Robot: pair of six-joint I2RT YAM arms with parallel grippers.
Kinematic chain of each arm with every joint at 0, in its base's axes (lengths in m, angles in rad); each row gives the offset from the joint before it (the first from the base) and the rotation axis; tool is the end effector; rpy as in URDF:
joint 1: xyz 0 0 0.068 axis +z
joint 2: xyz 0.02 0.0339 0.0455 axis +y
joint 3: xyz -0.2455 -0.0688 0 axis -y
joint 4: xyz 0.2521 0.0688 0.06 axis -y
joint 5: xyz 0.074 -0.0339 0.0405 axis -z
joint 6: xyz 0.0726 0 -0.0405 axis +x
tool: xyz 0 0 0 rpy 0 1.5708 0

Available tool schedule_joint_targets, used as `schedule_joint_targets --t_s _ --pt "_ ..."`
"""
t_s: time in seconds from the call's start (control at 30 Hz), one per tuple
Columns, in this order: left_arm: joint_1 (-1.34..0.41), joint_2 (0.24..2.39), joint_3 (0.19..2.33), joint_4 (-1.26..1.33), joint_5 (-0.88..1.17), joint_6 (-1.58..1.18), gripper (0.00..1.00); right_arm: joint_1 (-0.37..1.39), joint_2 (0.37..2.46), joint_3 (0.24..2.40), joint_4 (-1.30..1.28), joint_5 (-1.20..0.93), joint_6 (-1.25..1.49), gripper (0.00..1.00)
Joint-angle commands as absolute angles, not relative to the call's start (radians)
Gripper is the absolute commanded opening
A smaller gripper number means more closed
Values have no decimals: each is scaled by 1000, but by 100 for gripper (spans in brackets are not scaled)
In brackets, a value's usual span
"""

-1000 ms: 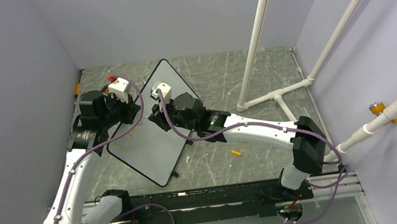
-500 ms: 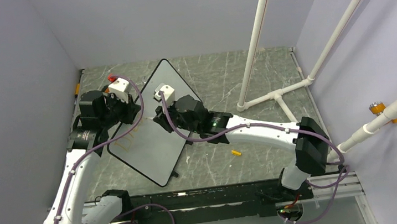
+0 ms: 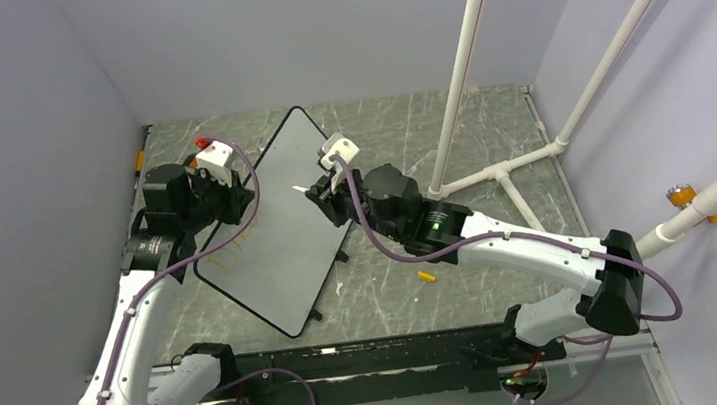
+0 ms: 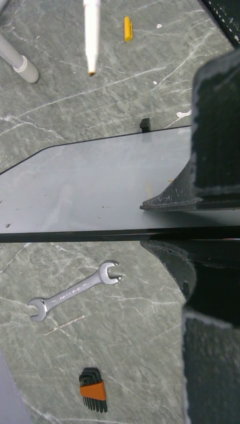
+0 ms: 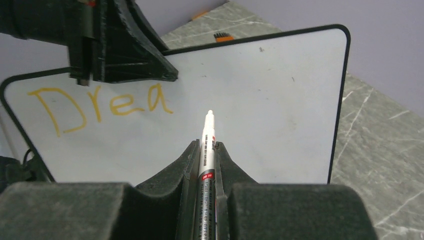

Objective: Write a sentence on the whiteboard

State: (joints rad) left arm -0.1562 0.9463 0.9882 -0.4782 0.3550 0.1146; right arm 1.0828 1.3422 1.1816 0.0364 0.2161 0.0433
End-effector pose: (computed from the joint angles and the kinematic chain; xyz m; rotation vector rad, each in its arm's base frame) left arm 0.2476 -0.0645 0.3231 0.4928 1.9366 -0.3824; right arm 0.1856 0.3165 0.3536 -0.7146 1.5820 0.6558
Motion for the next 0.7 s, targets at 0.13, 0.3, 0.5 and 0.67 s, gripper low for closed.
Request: schedule_joint_targets --t_s 0.13,0.3,0.5,0.67 --pt "-179 964 949 -646 382 188 0 1007 1358 1159 88 102 43 0" --pt "-179 966 950 -646 383 188 0 988 1384 1187 96 15 48 0" --pt "-184 966 950 -646 382 187 0 987 1409 1209 104 -37 49 0" --pt "-186 964 948 -645 380 187 0 986 1414 1210 113 -60 50 0"
